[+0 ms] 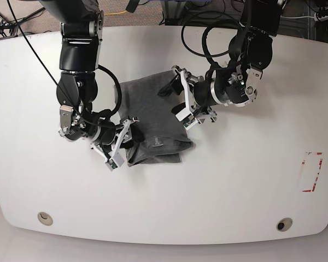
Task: Fold the T-shirt properly
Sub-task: 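Square the folded shirt with both grippers pushing its sides, then grasp the folded shirt's middle with the left gripper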
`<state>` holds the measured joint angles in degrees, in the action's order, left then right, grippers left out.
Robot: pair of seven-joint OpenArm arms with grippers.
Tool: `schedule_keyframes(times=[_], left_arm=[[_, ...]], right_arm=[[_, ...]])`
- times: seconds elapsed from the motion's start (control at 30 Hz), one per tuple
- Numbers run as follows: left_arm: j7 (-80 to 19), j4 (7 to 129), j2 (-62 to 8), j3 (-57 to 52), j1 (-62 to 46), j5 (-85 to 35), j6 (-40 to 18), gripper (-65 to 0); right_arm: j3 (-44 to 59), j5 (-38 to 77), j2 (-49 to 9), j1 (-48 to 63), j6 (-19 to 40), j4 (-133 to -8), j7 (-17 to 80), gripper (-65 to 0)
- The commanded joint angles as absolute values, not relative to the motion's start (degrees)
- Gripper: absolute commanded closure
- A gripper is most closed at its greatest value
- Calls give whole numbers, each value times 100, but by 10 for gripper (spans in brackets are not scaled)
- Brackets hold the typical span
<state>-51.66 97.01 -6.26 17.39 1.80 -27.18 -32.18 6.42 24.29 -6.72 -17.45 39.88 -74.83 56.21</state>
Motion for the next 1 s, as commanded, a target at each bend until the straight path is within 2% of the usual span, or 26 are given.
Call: schedule_keyframes(times=[0.0, 0.37, 0.47, 0.57, 0.73, 0.9, 0.97], left_arm=[[-5059, 9745, -391, 1745, 295, -2774, -3222, -349], [-4831, 9314, 382, 2299, 576, -1604, -3213, -349], [-4541, 9174, 673, 2457, 593, -1121, -2826, -350], [-4233, 8963, 900, 2545, 593, -699, -2149, -353], [-3407, 8664, 900, 2765, 567, -576, -971, -357], [-2404, 8171, 900, 3231, 558, -567, 646, -444], [-2176, 7978, 900, 3345, 567, -567, 998, -463]], right_arm=[[1130, 2554, -690, -1921, 4000, -7978, 5824, -233], [2396, 2554, -945, -2202, 4000, -8549, 6589, -233], [2703, 2554, -1042, -2202, 4000, -8602, 6686, -233], [2897, 2554, -1191, -2202, 4000, -8611, 6695, -233], [3143, 2554, -1270, -2176, 4000, -8593, 6695, -233], [3512, 2545, -1349, -2149, 4000, -8576, 6703, -233], [3530, 2545, -1358, -2149, 4000, -8576, 6774, -233]])
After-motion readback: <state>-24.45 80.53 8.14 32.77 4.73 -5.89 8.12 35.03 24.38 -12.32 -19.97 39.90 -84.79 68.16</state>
